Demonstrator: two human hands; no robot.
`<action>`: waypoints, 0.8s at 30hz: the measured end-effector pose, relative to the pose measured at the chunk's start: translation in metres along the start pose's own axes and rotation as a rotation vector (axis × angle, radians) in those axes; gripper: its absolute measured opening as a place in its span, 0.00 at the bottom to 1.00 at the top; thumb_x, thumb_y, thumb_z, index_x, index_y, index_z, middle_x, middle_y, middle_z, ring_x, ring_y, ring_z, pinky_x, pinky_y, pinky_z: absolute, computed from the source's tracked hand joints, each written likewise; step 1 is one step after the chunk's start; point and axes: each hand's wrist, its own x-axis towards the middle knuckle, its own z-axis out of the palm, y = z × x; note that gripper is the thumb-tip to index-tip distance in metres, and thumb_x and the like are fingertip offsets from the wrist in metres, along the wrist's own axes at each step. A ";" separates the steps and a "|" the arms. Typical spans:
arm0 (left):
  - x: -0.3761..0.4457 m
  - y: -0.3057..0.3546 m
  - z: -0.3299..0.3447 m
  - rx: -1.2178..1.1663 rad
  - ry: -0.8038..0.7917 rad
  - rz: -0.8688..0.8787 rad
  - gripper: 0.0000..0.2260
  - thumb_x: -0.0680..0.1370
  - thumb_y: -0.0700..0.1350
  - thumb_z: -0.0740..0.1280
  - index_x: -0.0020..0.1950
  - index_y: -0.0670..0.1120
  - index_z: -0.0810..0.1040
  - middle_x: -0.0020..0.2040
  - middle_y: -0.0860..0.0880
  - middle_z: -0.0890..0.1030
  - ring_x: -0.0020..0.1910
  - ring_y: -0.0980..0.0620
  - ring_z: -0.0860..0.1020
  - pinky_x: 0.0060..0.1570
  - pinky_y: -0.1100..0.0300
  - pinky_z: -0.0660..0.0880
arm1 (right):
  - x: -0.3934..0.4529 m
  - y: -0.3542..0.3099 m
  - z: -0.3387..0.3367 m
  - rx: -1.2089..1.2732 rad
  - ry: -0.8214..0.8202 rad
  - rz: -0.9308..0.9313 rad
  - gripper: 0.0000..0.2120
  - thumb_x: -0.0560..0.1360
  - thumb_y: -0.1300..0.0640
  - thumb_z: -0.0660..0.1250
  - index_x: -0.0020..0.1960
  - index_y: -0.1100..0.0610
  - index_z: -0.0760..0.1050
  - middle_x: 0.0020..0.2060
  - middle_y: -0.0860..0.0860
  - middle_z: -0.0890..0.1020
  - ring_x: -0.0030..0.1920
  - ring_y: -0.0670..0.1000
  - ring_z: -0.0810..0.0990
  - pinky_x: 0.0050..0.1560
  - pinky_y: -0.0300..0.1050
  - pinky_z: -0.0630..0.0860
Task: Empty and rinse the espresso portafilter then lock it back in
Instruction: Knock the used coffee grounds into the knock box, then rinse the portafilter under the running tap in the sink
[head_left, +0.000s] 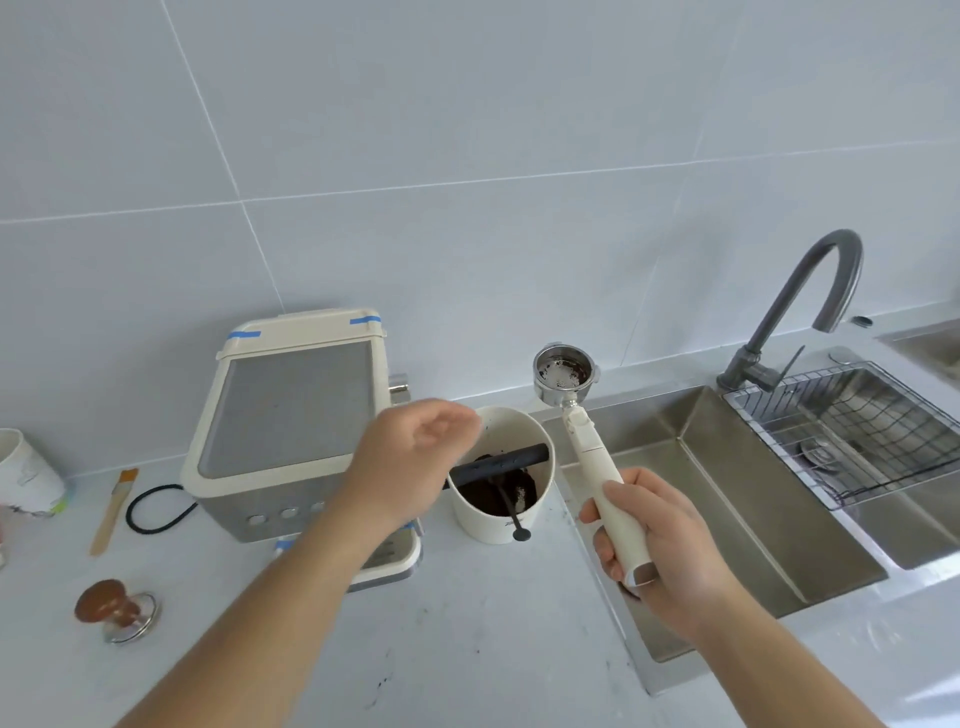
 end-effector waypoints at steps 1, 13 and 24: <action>-0.004 0.004 0.014 -0.097 -0.013 -0.051 0.04 0.75 0.51 0.70 0.44 0.53 0.85 0.41 0.57 0.85 0.42 0.62 0.82 0.47 0.64 0.76 | 0.000 -0.003 -0.006 0.001 -0.007 -0.003 0.05 0.78 0.64 0.62 0.43 0.62 0.72 0.37 0.60 0.81 0.25 0.54 0.72 0.23 0.41 0.67; 0.014 0.055 0.204 -0.478 -0.092 -0.293 0.05 0.77 0.47 0.68 0.48 0.49 0.84 0.43 0.48 0.85 0.40 0.53 0.82 0.48 0.54 0.78 | 0.029 -0.049 -0.141 -0.029 -0.082 -0.002 0.11 0.68 0.56 0.72 0.47 0.60 0.84 0.32 0.58 0.79 0.32 0.57 0.76 0.34 0.50 0.70; 0.044 0.095 0.329 -0.581 -0.083 -0.359 0.06 0.78 0.47 0.68 0.46 0.47 0.83 0.43 0.46 0.85 0.44 0.50 0.82 0.47 0.56 0.76 | 0.053 -0.066 -0.234 -0.100 -0.024 -0.115 0.12 0.68 0.56 0.72 0.49 0.58 0.85 0.39 0.60 0.85 0.33 0.57 0.82 0.34 0.51 0.78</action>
